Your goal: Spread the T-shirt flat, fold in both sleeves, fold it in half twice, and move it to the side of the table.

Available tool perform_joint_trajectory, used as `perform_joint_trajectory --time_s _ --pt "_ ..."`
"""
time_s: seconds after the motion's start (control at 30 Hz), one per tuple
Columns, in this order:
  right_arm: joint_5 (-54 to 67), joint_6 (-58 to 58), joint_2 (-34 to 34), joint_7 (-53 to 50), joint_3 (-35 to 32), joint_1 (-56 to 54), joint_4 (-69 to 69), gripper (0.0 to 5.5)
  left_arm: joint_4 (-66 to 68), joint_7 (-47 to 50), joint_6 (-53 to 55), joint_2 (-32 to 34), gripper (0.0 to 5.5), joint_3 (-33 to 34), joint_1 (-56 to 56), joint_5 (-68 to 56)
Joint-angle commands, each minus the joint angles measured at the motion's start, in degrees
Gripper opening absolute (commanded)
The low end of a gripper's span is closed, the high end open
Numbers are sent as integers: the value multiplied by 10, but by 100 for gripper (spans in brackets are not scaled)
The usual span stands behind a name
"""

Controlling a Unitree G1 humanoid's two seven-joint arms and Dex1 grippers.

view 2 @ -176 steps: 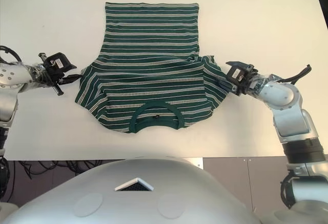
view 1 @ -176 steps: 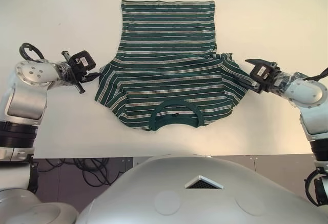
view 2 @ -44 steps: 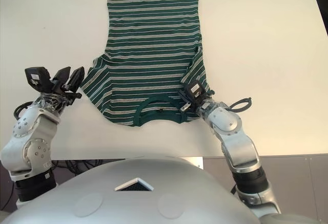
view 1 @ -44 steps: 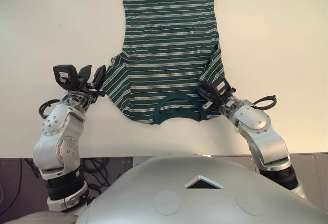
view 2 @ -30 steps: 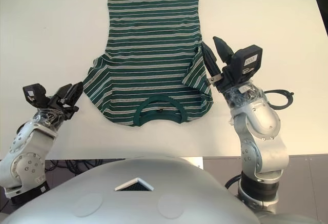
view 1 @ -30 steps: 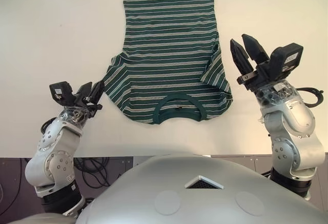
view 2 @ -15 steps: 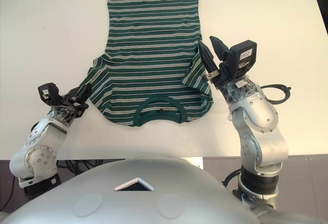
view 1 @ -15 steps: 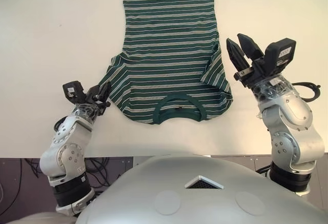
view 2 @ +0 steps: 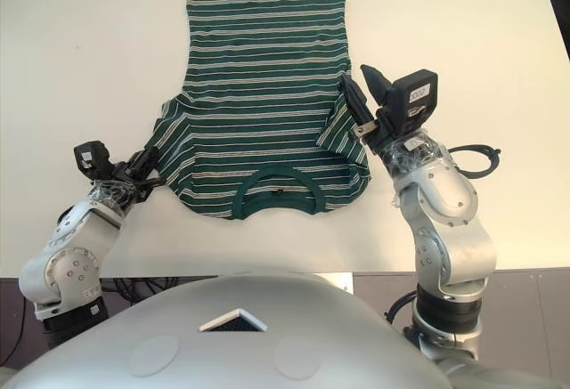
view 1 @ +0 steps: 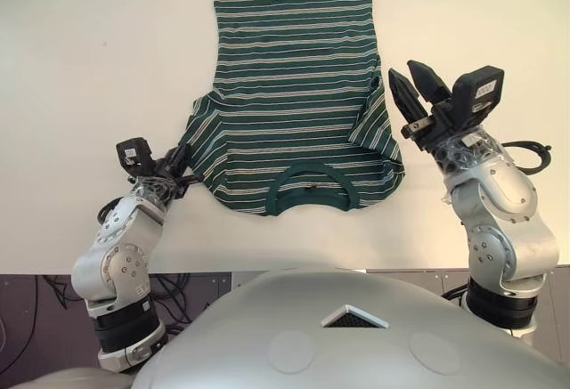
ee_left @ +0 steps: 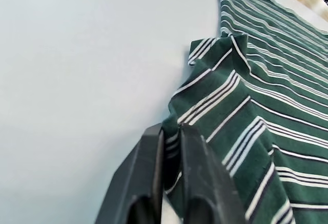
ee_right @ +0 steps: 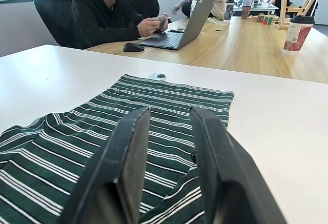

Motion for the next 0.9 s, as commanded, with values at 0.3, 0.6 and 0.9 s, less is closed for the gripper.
perform_joint_trajectory --time_s 0.3,0.6,0.9 --pt "-26 4 2 -18 17 13 10 143 -111 1 63 106 2 -105 -85 52" --pt "-36 4 4 -18 38 18 22 143 -152 -86 68 287 2 -372 -158 199" --pt "-34 11 -11 -5 39 16 33 160 -84 -109 64 297 26 -440 -184 278"
